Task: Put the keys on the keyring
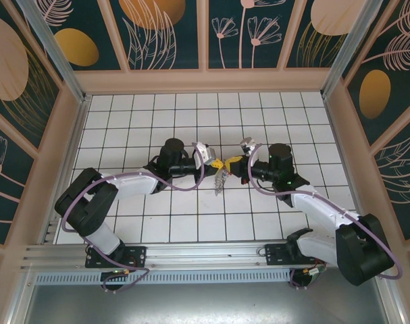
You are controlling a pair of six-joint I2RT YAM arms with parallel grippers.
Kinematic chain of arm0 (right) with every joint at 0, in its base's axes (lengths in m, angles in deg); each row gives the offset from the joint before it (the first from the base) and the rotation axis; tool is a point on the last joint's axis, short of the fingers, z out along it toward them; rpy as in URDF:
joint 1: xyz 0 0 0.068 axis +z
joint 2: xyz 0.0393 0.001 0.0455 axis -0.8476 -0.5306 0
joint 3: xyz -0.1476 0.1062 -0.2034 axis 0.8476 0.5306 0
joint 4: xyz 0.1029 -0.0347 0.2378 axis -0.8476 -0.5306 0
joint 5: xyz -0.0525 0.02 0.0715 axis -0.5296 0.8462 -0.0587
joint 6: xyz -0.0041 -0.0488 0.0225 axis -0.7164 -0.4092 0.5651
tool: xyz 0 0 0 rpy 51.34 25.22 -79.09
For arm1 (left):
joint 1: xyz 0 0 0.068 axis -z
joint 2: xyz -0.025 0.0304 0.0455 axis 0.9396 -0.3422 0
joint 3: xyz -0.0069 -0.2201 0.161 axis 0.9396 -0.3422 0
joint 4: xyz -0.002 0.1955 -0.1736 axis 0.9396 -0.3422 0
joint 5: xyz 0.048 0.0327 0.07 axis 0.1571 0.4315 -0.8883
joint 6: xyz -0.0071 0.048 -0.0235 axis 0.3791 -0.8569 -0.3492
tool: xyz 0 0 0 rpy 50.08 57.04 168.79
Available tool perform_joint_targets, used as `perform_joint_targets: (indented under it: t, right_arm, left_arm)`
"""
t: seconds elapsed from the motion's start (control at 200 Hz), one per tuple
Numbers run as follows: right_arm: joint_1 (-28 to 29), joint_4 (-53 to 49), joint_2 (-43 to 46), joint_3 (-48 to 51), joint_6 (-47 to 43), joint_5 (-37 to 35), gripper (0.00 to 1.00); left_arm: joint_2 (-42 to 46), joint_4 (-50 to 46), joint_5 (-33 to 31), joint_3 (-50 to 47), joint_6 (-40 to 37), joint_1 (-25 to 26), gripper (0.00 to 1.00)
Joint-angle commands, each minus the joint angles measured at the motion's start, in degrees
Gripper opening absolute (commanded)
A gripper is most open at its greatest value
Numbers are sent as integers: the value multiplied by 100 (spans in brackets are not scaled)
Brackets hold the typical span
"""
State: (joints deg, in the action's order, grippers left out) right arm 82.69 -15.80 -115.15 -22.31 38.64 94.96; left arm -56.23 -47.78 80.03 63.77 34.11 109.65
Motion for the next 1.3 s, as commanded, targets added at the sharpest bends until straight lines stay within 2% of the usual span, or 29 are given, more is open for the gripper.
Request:
perform_joint_targets:
  t: [0.0,0.285,0.48,0.846,1.296]
  right_arm:
    - [-50,-137,-11,-111,120,-287,0]
    - [-296,-324,-274,-107,941,-264,0]
    - [-414,-733,-678,-452,1206,-24,0]
    - [-529,-1286,-1318,-878,1268,408,0]
    - [-631,-1097,-1535,-889,1487,796,0]
  left_arm:
    - [266,398,26,-45,-37,3,0]
    - [250,980,-64,-225,183,-1,0]
    - [259,1147,-37,-307,151,4,0]
    - [259,1574,-178,-360,74,-2,0]
    - [142,2416,-263,-488,342,2,0]
